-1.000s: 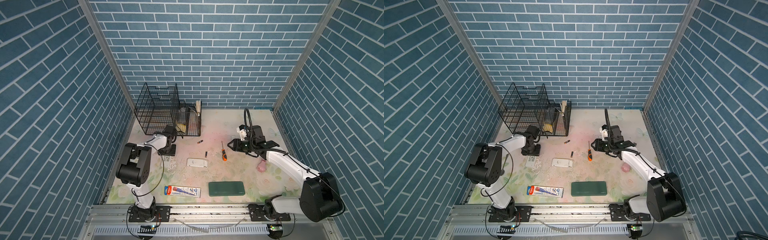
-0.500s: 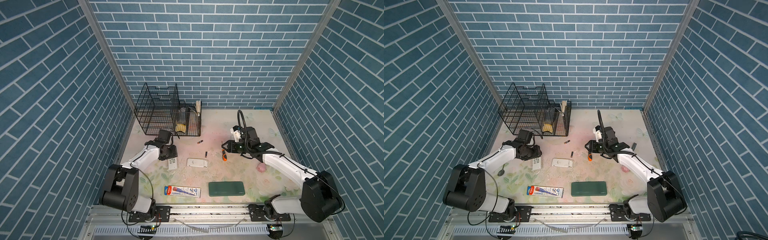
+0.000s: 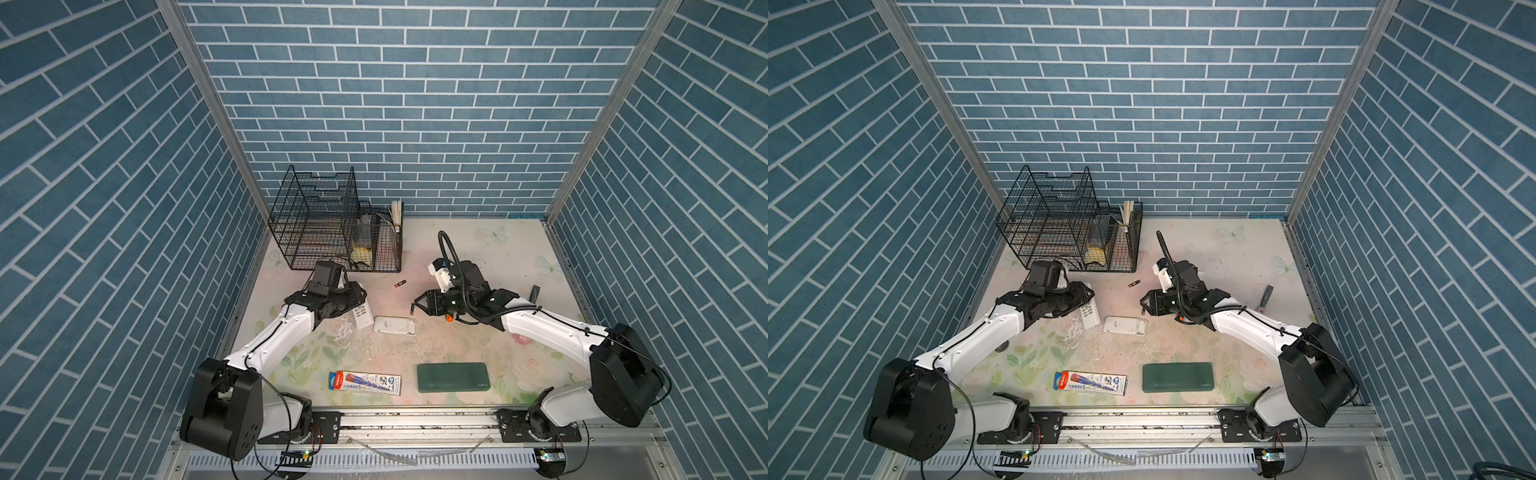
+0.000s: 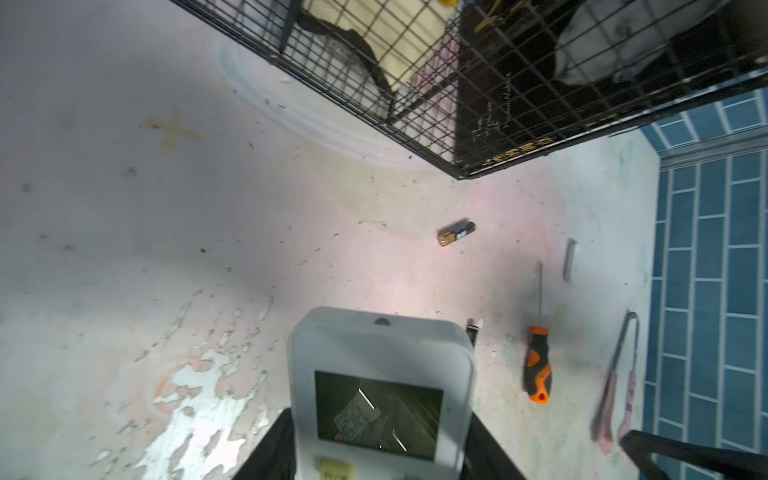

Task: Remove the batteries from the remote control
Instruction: 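Lift the display remote with the left gripper and grasp its end with the right gripper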

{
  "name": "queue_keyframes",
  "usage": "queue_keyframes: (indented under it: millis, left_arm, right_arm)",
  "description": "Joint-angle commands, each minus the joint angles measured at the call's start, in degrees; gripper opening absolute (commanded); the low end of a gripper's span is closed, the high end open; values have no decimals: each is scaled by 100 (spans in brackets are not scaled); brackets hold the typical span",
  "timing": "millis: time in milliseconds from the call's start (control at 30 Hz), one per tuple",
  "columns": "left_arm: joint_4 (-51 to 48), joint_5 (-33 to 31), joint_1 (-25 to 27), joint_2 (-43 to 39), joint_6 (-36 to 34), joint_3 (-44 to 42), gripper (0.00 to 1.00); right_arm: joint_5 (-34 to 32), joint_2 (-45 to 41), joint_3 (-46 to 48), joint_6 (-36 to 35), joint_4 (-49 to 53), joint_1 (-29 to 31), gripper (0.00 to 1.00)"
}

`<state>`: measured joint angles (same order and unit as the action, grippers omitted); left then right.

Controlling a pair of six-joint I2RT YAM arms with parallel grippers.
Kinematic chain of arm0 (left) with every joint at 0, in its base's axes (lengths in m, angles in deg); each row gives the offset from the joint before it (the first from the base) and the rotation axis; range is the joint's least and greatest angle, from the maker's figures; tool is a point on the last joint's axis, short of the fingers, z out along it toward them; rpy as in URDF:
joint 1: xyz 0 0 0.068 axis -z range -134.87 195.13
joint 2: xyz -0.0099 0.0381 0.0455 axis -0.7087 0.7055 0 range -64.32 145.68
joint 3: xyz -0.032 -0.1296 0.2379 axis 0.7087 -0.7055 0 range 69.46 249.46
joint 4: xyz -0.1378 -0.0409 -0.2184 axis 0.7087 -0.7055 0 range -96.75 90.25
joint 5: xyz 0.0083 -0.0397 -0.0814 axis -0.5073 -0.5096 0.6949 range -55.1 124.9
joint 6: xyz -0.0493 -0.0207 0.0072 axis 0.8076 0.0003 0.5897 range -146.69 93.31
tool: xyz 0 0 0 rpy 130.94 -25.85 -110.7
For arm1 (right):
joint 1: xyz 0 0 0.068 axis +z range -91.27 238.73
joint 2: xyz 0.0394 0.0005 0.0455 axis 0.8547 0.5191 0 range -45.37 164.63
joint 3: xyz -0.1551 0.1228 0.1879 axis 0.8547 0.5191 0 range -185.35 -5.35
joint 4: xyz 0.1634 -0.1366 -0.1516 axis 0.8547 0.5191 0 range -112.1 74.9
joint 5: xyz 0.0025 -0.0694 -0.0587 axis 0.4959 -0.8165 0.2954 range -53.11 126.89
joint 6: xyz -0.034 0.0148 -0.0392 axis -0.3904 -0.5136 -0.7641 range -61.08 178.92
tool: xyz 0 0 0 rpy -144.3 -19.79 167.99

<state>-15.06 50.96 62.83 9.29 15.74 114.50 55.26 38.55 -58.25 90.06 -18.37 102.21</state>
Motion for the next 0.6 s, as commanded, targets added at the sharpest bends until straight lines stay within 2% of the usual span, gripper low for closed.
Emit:
queue_keyframes:
  millis: [0, 433, 567]
  left_arm:
    - [611, 170, 180, -54, 535, -60, 32]
    - [879, 168, 507, 237, 634, 264, 30]
    - [901, 167, 525, 276, 626, 328, 30]
  right_arm:
    - [-6, 211, -394, -3, -381, 168, 52]
    - [226, 918, -1185, -1, -244, 687, 53]
    - [271, 1095, -1378, -46, -69, 803, 50]
